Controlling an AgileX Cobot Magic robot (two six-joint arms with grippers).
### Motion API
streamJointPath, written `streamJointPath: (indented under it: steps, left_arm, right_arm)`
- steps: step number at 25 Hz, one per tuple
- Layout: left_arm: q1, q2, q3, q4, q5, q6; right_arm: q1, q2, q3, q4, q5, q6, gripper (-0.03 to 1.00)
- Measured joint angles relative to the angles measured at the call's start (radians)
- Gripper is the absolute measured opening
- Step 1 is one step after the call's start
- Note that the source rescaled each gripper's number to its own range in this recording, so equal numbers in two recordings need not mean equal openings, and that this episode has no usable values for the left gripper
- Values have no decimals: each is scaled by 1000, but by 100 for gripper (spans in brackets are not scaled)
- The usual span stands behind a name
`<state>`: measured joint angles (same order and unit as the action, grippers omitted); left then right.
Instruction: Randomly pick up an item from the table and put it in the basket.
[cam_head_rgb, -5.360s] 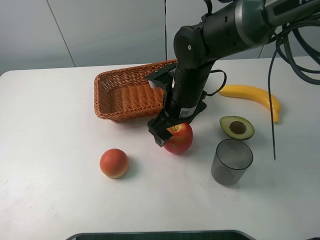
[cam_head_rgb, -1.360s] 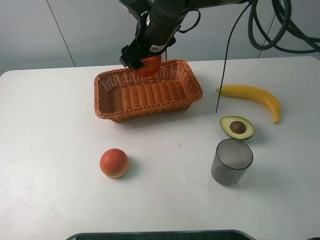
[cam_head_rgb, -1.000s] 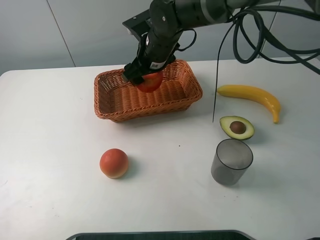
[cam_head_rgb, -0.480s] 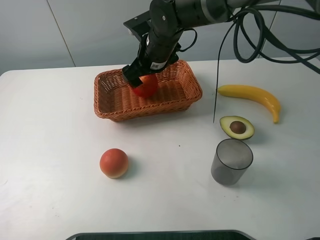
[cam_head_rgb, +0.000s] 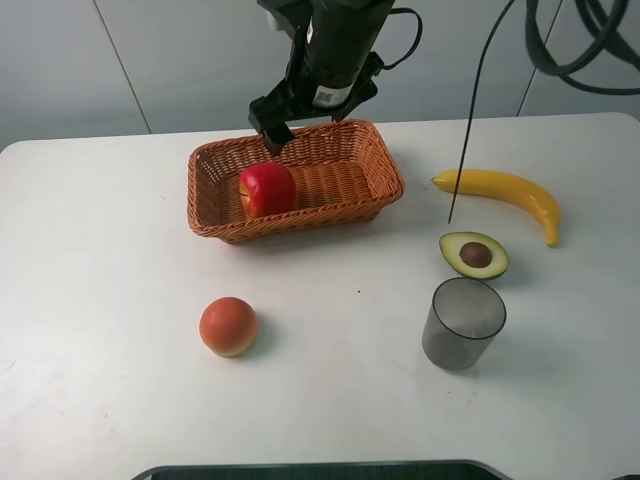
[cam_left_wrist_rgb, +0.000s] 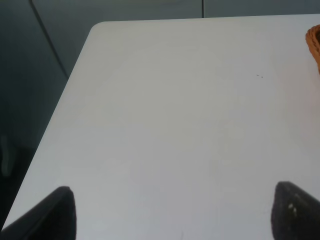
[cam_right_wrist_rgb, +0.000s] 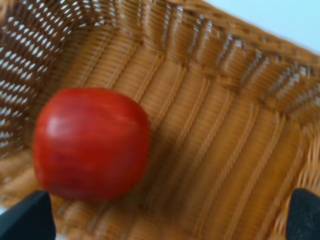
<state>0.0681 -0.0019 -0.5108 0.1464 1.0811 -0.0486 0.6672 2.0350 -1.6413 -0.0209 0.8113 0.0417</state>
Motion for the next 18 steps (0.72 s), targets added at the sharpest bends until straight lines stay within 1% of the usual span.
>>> streamJointPath:
  steps: [3,8,11,13,18]
  left_arm:
    - [0,0,0,0,0,0]
    - [0,0,0,0,0,0]
    - [0,0,0,0,0,0]
    - [0,0,0,0,0,0]
    - [0,0,0,0,0,0]
  right_arm:
    - [-45,-29,0,58,87,11,97]
    - [-122,-86,8,89,234,28,97]
    - [-174,-150,76,116,245,28,97]
    - [-213,-201,152,140,245,28,97]
    - [-322,-345,344,147,236,28,97]
